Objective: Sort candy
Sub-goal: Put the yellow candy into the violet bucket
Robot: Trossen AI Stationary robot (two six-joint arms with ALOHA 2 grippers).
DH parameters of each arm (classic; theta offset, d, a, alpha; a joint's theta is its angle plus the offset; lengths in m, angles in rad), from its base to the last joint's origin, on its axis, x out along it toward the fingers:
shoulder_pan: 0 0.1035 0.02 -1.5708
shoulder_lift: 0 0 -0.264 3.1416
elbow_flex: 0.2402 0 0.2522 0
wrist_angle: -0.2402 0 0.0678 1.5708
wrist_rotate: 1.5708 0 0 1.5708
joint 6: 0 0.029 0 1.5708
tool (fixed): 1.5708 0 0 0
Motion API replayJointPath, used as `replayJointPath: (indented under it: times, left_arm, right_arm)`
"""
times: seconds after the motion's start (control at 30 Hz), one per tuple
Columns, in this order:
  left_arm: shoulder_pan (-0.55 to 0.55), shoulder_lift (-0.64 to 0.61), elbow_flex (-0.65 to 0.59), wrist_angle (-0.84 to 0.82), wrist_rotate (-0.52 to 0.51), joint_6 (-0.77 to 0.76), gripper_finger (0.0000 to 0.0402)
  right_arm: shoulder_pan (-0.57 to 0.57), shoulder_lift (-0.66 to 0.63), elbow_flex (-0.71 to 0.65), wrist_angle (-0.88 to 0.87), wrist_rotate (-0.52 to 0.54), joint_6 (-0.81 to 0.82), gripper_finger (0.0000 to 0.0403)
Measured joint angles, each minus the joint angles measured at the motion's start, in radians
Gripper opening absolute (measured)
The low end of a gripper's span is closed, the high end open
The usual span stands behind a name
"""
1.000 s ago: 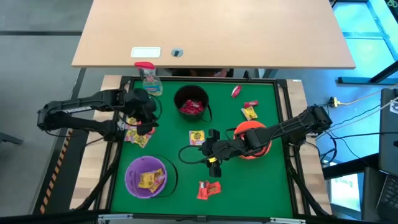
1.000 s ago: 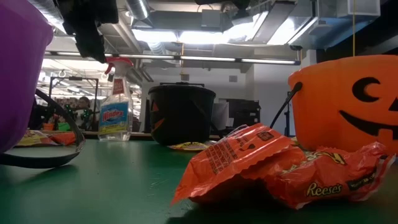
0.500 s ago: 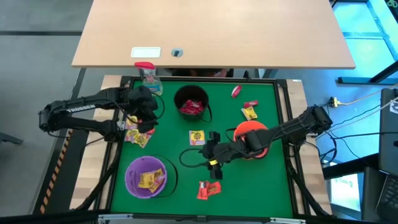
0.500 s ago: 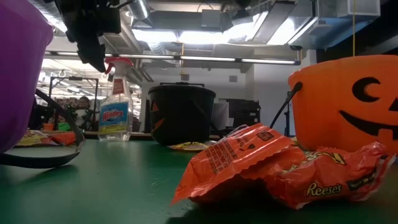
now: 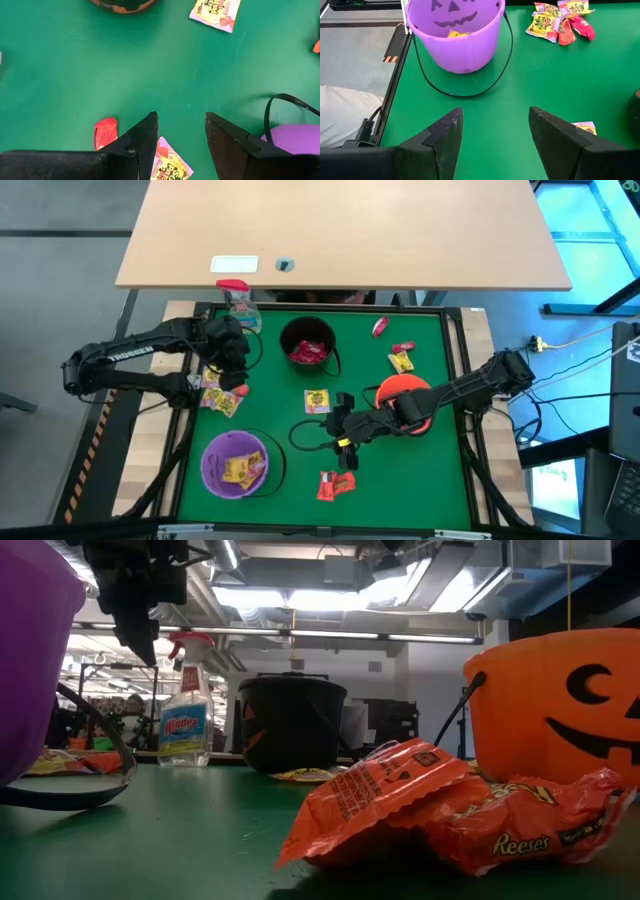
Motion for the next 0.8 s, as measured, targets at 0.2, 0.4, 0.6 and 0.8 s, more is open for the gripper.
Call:
replayJointPath:
  times: [0.2,0.4,0.6,0.8]
  left_arm:
    - [0.026,0.0,0.0,-0.016,-0.004,0.009,0.0151]
    - [0.068,-0.018,-0.085,-0.003,0.001,0.007,0.0151]
    - [0.127,-0.081,-0.197,0.048,0.112,-0.001,0.0151]
    - [0.165,-0.122,-0.182,0.051,0.096,-0.054,0.0151]
  right_arm:
    - [0.0,0.0,0.0,0.0,0.0,0.0,0.0225]
    - [0.0,0.0,0.0,0.0,0.001,0.0,0.0225]
    - [0.0,0.0,0.0,0.0,0.001,0.0,0.0225]
    - [-0.003,0.0,0.0,0.003,0.001,-0.006,0.0225]
